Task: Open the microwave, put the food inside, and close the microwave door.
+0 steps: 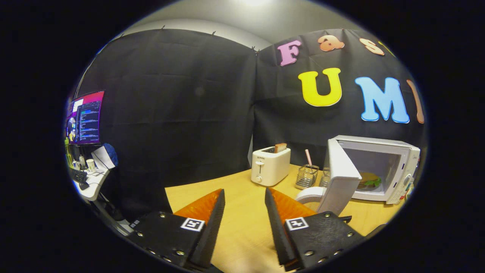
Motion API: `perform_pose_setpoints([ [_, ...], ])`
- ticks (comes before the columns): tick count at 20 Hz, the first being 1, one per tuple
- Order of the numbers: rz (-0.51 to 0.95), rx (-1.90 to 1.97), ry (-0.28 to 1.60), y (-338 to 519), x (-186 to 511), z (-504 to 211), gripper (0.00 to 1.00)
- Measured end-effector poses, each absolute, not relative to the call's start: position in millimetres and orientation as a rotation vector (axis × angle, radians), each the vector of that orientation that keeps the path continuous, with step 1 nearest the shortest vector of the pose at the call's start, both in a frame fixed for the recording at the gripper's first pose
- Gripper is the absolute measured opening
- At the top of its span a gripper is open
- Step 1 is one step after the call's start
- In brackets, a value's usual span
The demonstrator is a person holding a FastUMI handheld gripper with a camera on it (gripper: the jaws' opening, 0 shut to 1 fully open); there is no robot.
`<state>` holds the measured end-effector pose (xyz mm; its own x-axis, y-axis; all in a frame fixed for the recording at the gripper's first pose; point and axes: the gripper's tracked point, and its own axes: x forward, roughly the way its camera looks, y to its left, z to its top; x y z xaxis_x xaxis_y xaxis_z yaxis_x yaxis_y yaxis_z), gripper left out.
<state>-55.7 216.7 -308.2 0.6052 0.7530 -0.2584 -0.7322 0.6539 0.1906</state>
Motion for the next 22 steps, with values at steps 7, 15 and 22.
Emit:
perform_pose_setpoints([
  [7,0.74,-0.008,0.327,194.8,-33.9,-338.8,0.1],
  [15,0.57,0.004,0.342,127.4,3.7,-354.7,0.01],
  [22,0.368,0.04,0.384,54.9,54.2,-381.0,0.01],
])
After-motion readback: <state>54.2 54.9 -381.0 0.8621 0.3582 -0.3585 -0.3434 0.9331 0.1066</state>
